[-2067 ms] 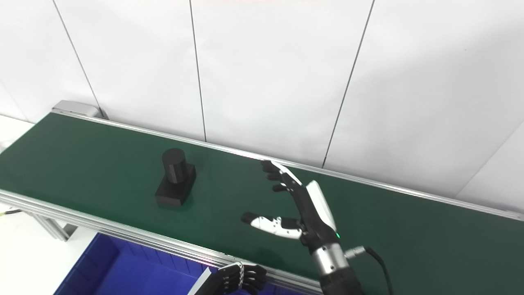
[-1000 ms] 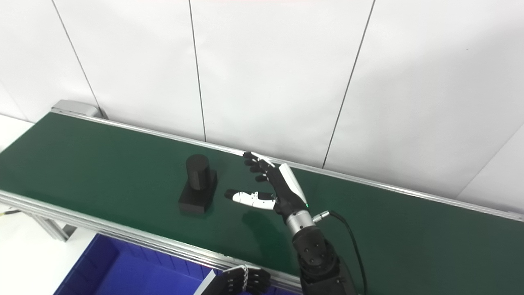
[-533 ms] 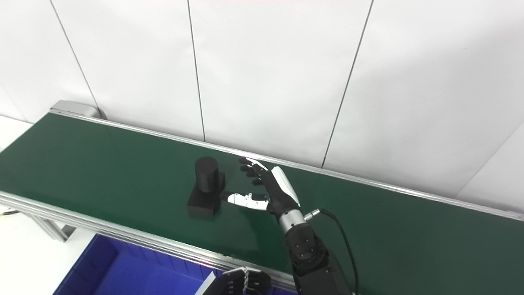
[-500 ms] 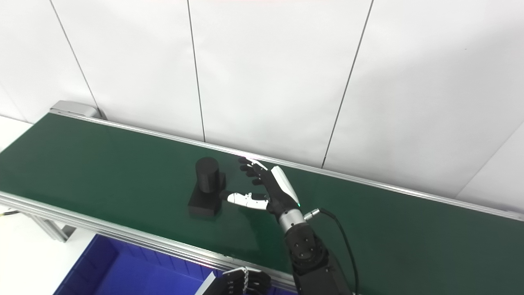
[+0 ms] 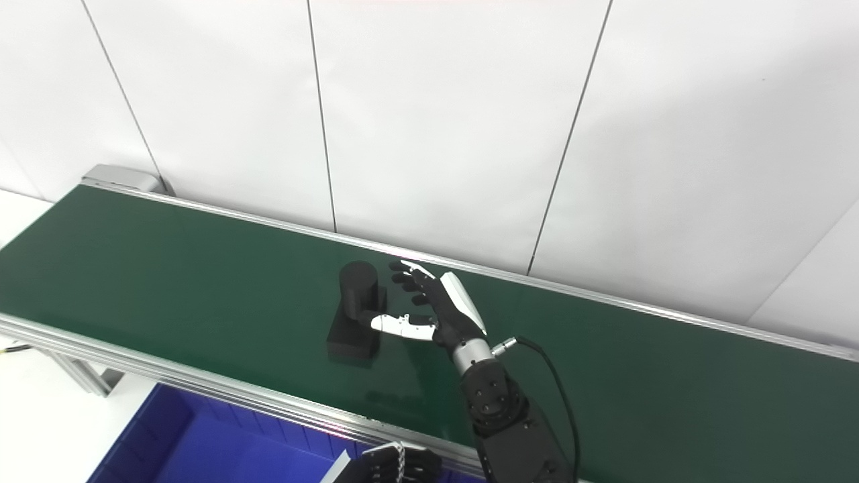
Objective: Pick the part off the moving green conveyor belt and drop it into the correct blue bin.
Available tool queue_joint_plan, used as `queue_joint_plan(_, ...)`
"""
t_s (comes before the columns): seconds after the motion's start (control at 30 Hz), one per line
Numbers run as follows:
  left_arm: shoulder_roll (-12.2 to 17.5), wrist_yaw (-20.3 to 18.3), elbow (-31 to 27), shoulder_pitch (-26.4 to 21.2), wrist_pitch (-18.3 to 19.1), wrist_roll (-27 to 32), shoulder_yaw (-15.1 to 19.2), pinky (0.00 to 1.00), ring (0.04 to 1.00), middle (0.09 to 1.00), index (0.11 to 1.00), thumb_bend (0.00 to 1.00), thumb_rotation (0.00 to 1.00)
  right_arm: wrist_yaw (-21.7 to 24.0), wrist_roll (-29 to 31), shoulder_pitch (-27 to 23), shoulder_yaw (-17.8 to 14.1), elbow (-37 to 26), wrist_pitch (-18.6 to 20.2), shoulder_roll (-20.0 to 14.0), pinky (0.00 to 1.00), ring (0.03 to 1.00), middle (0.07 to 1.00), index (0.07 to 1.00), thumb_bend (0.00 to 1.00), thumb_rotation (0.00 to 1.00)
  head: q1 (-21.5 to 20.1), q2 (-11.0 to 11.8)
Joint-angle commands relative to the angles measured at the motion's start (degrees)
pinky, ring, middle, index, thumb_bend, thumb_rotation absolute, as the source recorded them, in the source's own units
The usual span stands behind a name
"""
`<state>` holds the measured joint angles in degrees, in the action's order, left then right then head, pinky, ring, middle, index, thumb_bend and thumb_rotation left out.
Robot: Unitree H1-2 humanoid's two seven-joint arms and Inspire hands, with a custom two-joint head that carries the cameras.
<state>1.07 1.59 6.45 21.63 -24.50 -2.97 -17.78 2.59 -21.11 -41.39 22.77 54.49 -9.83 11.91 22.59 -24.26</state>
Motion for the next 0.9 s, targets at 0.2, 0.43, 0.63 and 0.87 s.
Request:
queue_joint_plan(0.2, -0.92, 0.31, -2.67, 0.83, -2.41, -0.28, -1.0, 0.59, 0.626, 0.662, 0.666, 0.9, 0.45, -2.94, -0.02, -4.21, -0.18, 3.18, -5.09, 2.68, 0.78, 0.834, 0.823, 0.862, 0.7, 0.4, 0.32, -0.47)
queue_joint_plan(0.43, -1.25, 0.73, -2.87, 1.15, -2.42, -0.49, -1.2, 0.58, 0.62, 0.656, 0.661, 0.9, 0.46, -3.93, 0.29, -4.48, -0.51, 4.71, -5.9, 3.65, 0.74, 0.813, 0.815, 0.857, 0.71, 0.35, 0.56, -0.64)
queue_joint_plan(0.63, -1.25, 1.14, -3.02, 1.3, -2.42, -1.09, -1.46, 0.58, 0.62, 0.656, 0.661, 0.91, 0.48, -5.5, -0.07, -4.67, -0.44, 5.7, -6.99, 4.26, 0.69, 0.782, 0.799, 0.845, 0.72, 0.33, 0.73, -0.96)
queue_joint_plan(0.87, -1.09, 1.98, -3.25, 1.38, -2.42, -1.32, -1.96, 0.57, 0.62, 0.655, 0.659, 0.9, 0.48, -10.96, -0.73, -4.23, -0.68, 6.68, -9.53, 5.04, 0.58, 0.665, 0.704, 0.752, 0.73, 0.16, 0.72, -1.15)
